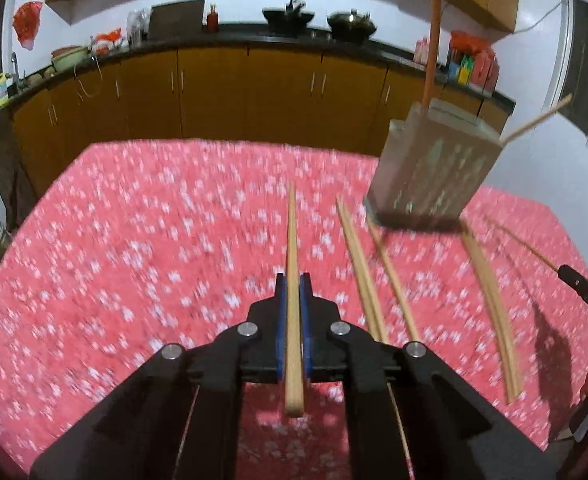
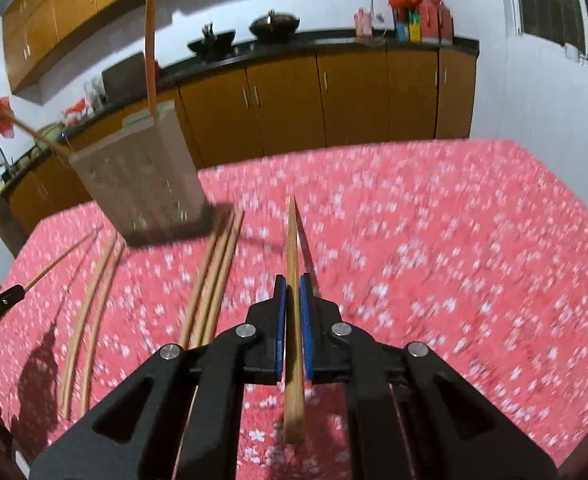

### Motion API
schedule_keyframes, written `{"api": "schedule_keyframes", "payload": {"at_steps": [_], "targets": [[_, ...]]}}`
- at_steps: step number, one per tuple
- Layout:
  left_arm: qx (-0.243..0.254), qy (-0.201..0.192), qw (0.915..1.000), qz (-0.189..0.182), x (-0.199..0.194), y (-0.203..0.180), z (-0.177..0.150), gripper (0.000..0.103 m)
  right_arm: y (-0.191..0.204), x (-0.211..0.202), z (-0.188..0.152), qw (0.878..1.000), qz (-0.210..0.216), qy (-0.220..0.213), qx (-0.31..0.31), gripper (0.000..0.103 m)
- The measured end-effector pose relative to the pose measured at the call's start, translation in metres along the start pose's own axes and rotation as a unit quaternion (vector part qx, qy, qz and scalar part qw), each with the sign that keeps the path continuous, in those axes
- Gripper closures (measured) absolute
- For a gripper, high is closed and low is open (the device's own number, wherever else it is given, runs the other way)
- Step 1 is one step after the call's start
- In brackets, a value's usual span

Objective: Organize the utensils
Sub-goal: 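Raise both held chopsticks upright above the table, then lower both chopsticks into the perforated holder and open both grippers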

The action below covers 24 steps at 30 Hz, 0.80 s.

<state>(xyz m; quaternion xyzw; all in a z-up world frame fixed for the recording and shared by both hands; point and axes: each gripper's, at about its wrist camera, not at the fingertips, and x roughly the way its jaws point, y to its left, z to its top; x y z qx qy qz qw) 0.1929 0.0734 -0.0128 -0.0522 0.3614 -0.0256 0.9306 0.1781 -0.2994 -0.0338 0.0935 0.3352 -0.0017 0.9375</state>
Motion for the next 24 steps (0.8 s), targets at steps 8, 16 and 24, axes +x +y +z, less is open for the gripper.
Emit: {"api": "schedule_keyframes", "payload": {"at_steps": [8,16,24], "targets": [[-0.022,-0.067,0.9973,-0.018,-0.037,0.003,0.029,0.095,-0.001,-0.031,0.029,0.998,0.002,-0.068,0.006,0.095],[-0.023,-0.121,0.9919,-0.028,-0.067,-0.001,0.056,0.095,0.002,-0.053,0.051,0.993,0.01,-0.121,0.003,0.095],[-0.003,-0.143,0.9888,-0.043,-0.085,-0.011,0.071,0.096,0.012,-0.067,0.065,0.99,0.037,-0.135,-0.004,0.095]]}}
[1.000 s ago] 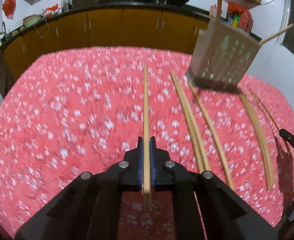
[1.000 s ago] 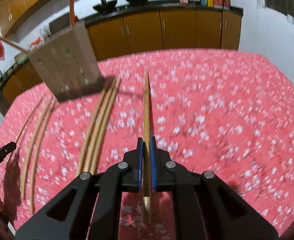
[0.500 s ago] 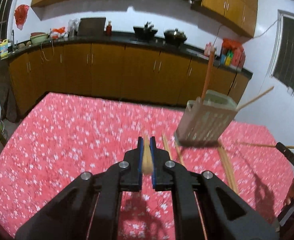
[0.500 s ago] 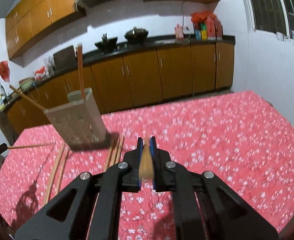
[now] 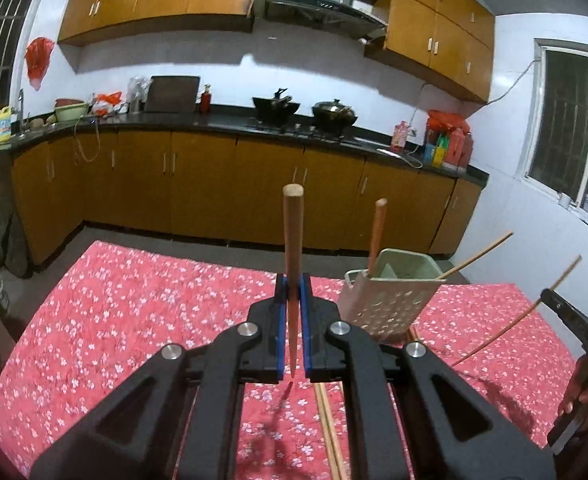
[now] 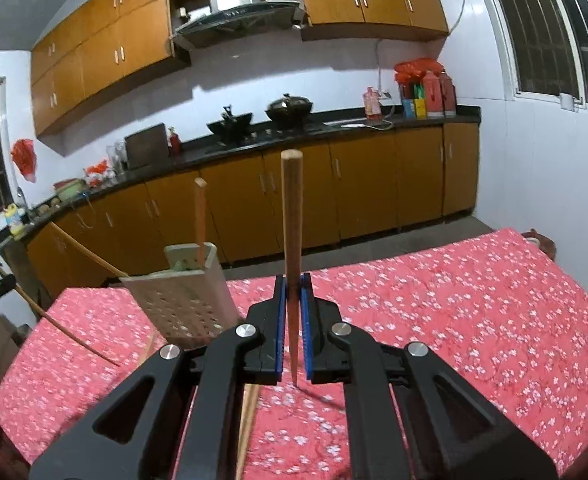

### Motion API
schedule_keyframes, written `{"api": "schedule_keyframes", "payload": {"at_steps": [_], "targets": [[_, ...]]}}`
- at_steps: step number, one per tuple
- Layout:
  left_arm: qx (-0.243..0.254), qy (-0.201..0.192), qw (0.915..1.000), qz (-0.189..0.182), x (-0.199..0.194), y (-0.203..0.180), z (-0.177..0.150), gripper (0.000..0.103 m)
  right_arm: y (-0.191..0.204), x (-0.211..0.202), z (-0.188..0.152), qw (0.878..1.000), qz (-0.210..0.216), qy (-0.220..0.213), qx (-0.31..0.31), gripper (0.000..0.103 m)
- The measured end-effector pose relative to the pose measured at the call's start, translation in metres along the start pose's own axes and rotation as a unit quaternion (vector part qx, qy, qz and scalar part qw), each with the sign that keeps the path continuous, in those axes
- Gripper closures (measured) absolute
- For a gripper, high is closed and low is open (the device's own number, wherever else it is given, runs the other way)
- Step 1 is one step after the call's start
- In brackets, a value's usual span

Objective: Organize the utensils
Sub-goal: 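Lower both chopsticks into the perforated holder and open both grippers, then move both open grippers back down to the remaining chopsticks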

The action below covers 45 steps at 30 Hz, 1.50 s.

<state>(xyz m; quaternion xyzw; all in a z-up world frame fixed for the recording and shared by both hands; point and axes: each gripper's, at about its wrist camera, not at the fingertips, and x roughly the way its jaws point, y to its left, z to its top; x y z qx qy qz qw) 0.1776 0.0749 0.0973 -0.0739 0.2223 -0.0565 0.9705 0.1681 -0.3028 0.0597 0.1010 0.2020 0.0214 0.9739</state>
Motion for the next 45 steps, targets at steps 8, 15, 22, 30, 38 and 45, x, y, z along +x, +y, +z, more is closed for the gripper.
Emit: {"api": "schedule_keyframes", "payload": {"at_steps": [8,15,22,30,38,45], "targets": [[0.018,-0.021,0.9969,-0.074,-0.026,-0.032,0.022,0.096,0.012,-0.025,0.04,0.993,0.105,-0.03,0.036,0.095],[0.014,-0.09,0.9914,-0.094,-0.034,-0.062,0.059,0.096,0.041,-0.033,0.073,0.986,0.129,-0.099,0.028,0.095],[-0.007,-0.142,0.9877,-0.066,-0.012,-0.076,0.085,0.096,0.059,-0.011,0.079,0.984,0.109,-0.139,0.019,0.095],[-0.023,-0.108,0.9918,-0.064,0.029,-0.071,0.066,0.096,0.066,0.034,0.067,0.989,0.085,-0.121,0.009,0.095],[-0.013,-0.075,0.9939,-0.08,0.053,-0.072,0.048,0.095,0.066,0.054,0.05,0.992,0.109,-0.061,0.017,0.094],[-0.021,-0.067,0.9947,-0.075,0.057,-0.068,0.042,0.082,0.06,0.044,0.046,0.992,0.104,-0.062,0.018,0.063]]}}
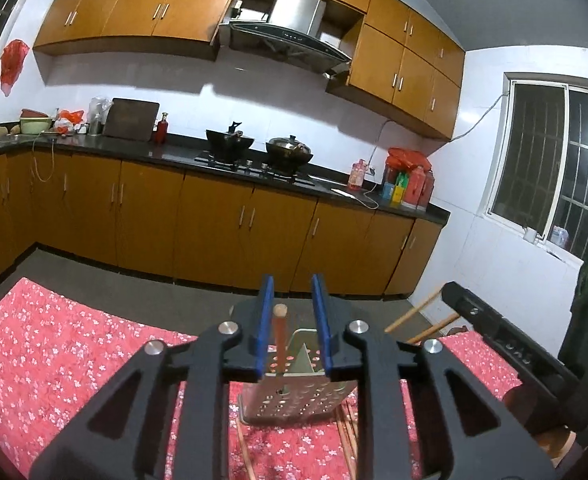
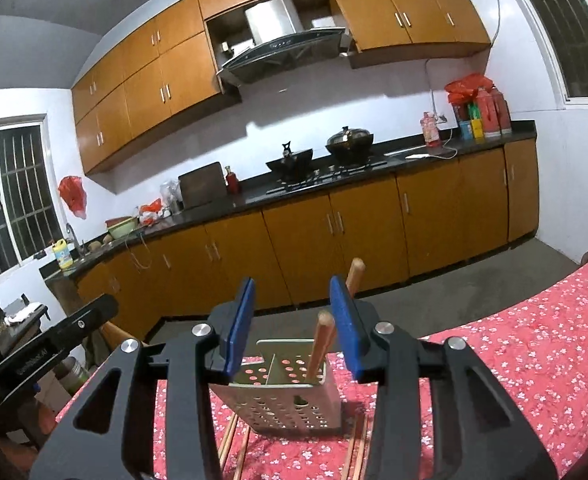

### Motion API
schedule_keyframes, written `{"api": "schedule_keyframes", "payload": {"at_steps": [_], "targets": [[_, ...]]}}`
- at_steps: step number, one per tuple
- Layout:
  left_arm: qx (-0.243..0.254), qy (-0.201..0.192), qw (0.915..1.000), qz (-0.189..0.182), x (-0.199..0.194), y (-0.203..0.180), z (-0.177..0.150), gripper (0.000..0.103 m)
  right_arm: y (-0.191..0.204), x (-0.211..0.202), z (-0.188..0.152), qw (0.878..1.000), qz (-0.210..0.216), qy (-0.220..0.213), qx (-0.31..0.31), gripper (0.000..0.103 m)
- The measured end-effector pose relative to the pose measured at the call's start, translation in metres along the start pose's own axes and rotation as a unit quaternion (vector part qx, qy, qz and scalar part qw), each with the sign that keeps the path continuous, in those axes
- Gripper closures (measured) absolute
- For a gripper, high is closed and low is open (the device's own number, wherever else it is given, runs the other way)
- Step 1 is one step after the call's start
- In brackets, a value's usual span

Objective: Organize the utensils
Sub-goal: 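Move both open grippers back down to the remaining chopsticks, then close the right gripper on a chopstick while the left gripper grasps another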

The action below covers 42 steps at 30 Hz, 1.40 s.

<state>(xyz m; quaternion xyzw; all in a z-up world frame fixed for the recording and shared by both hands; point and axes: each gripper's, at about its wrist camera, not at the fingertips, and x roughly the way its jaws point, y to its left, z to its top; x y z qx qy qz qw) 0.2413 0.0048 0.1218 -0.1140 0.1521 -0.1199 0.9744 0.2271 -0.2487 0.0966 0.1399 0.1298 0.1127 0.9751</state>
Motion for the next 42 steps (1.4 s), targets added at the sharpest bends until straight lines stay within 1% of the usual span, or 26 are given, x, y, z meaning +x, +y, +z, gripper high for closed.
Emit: {"api": "schedule_keyframes", "payload": {"at_steps": [2,5,8,10,12,13,14,16,17,18,19,20,21,22,23,24,26,29,35,36,39,41,42], "targets": [[-0.003,-0.001,1.0,0.001,-0.003,0.001,-0.001,0.082,-0.002,-0.007,0.002,1.0,-0.001,-0.004,0.003,0.063],[-0.012,-0.013,0.9998,0.003,-0.016,0.005,0.001,0.081,-0.005,-0.021,0.005,1.0,-0.004,-0.016,0.009,0.063],[-0.025,-0.028,0.9993,0.003,-0.034,0.014,0.003,0.077,-0.011,-0.036,0.006,1.0,-0.01,-0.024,0.013,0.063],[-0.031,-0.04,0.9987,0.009,-0.05,0.02,0.002,0.073,-0.016,-0.045,0.002,0.999,-0.025,-0.024,0.01,0.06],[-0.031,-0.044,0.9982,0.026,-0.065,0.028,-0.004,0.071,-0.024,-0.05,-0.008,0.999,-0.048,-0.011,0.005,0.059],[-0.03,-0.041,0.998,0.037,-0.069,0.032,-0.009,0.07,-0.032,-0.05,-0.019,0.998,-0.067,0.008,0.004,0.059],[-0.028,-0.034,0.9979,0.048,-0.072,0.036,-0.015,0.069,-0.038,-0.047,-0.026,0.997,-0.077,0.024,0.003,0.059],[-0.019,-0.004,0.9969,0.076,-0.07,0.046,-0.032,0.068,-0.052,-0.037,-0.046,0.993,-0.099,0.07,0.009,0.059],[-0.015,0.016,0.9958,0.089,-0.066,0.051,-0.041,0.068,-0.062,-0.028,-0.062,0.988,-0.11,0.107,0.017,0.059],[-0.013,0.048,0.9936,0.101,-0.059,0.058,-0.056,0.068,-0.07,-0.018,-0.077,0.982,-0.115,0.144,0.026,0.06],[-0.014,0.072,0.9914,0.108,-0.053,0.064,-0.067,0.068,-0.074,-0.012,-0.088,0.978,-0.113,0.171,0.034,0.062],[-0.015,0.097,0.9886,0.114,-0.047,0.069,-0.078,0.068,-0.08,-0.003,-0.106,0.971,-0.105,0.209,0.049,0.066],[-0.018,0.124,0.9851,0.118,-0.04,0.074,-0.092,0.068,-0.082,0.004,-0.121,0.965,-0.097,0.237,0.059,0.073],[-0.021,0.148,0.9816,0.119,-0.034,0.078,-0.106,0.068,-0.082,0.009,-0.135,0.959,-0.089,0.262,0.066,0.076],[-0.022,0.161,0.9794,0.119,-0.031,0.08,-0.114,0.068,-0.08,0.013,-0.144,0.955,-0.083,0.275,0.068,0.08],[-0.023,0.177,0.9768,0.119,-0.029,0.082,-0.125,0.068,-0.077,0.016,-0.155,0.952,-0.077,0.288,0.067,0.082],[-0.023,0.2,0.9728,0.114,-0.027,0.085,-0.145,0.068,-0.069,0.019,-0.167,0.949,-0.071,0.3,0.059,0.082],[-0.024,0.219,0.9696,0.106,-0.025,0.084,-0.162,0.068,-0.061,0.022,-0.178,0.947,-0.064,0.31,0.051,0.084],[-0.025,0.235,0.9671,0.093,-0.024,0.072,-0.174,0.068,-0.054,0.022,-0.186,0.947,-0.065,0.313,0.025,0.085],[-0.025,0.237,0.9669,0.091,-0.023,0.073,-0.174,0.068,-0.052,0.022,-0.184,0.947,-0.067,0.313,0.017,0.085],[-0.024,0.244,0.966,0.082,-0.021,0.07,-0.178,0.068,-0.045,0.024,-0.187,0.946,-0.083,0.312,-0.016,0.095],[-0.023,0.248,0.9654,0.077,-0.019,0.068,-0.182,0.068,-0.046,0.025,-0.186,0.946,-0.094,0.31,-0.029,0.095],[-0.023,0.252,0.9646,0.073,-0.017,0.067,-0.185,0.068,-0.048,0.024,-0.185,0.945,-0.109,0.307,-0.034,0.095]]}}
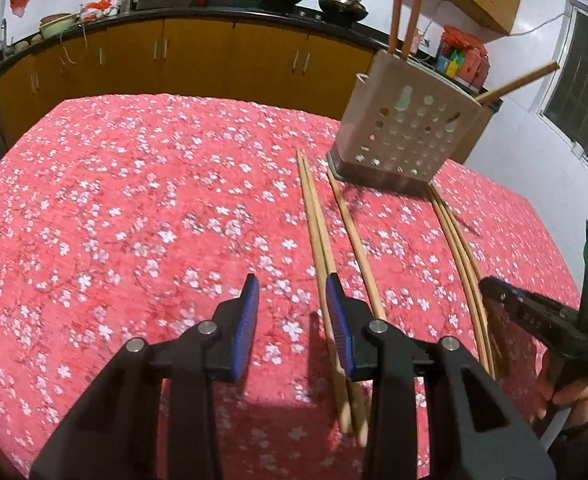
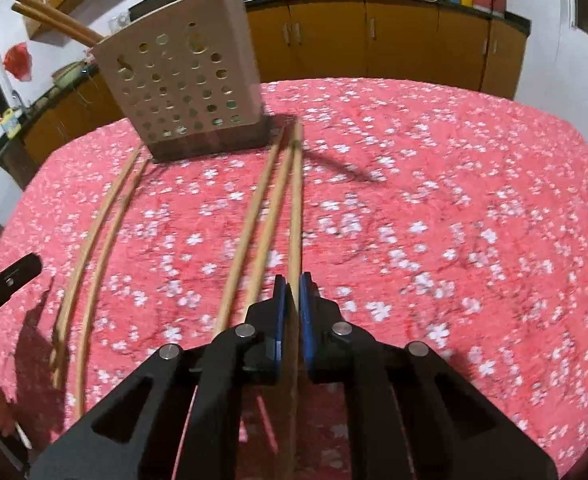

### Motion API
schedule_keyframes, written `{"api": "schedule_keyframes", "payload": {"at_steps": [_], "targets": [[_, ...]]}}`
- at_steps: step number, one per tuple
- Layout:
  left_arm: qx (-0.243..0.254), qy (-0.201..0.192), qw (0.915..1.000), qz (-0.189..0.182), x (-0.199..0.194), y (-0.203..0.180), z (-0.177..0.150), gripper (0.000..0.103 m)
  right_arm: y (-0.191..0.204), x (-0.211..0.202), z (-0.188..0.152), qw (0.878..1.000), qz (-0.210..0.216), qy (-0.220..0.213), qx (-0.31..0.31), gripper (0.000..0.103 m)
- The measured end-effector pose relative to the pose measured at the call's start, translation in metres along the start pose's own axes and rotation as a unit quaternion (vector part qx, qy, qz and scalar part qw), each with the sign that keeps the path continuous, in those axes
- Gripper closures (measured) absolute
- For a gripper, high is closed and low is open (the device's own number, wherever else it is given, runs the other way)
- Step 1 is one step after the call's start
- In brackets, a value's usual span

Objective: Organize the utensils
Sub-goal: 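Close the right gripper on a chopstick while the left gripper grasps another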

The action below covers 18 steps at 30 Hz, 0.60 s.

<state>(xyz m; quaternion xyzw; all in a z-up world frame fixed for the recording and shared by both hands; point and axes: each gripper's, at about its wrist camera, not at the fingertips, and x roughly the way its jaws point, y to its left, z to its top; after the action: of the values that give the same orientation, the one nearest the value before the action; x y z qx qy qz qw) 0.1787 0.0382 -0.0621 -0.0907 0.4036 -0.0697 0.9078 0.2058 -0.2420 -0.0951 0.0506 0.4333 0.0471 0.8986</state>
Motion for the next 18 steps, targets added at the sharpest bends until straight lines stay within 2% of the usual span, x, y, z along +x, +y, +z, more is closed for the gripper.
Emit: {"api": "schedule_keyframes", "payload": {"at_steps": [3,8,13,18], "targets": [[0.005,0.008,0.9999,-0.007,0.004,-0.004,-0.004,0.069,-0.013,0.0,0.004,0.999,-0.025,-0.007,0.02,0.095],[0.022,0.02,0.9994,-0.017,0.008,-0.013,-0.008,0.077,-0.025,-0.002,0.004,0.999,-0.024,-0.01,0.032,0.095],[0.039,0.039,0.9985,-0.001,0.018,-0.019,-0.012,0.084,-0.024,-0.003,0.003,0.999,-0.026,-0.014,0.028,0.095],[0.064,0.041,0.9969,0.02,0.026,-0.03,-0.013,0.085,-0.022,-0.003,0.004,0.999,-0.028,-0.014,0.025,0.095]]}}
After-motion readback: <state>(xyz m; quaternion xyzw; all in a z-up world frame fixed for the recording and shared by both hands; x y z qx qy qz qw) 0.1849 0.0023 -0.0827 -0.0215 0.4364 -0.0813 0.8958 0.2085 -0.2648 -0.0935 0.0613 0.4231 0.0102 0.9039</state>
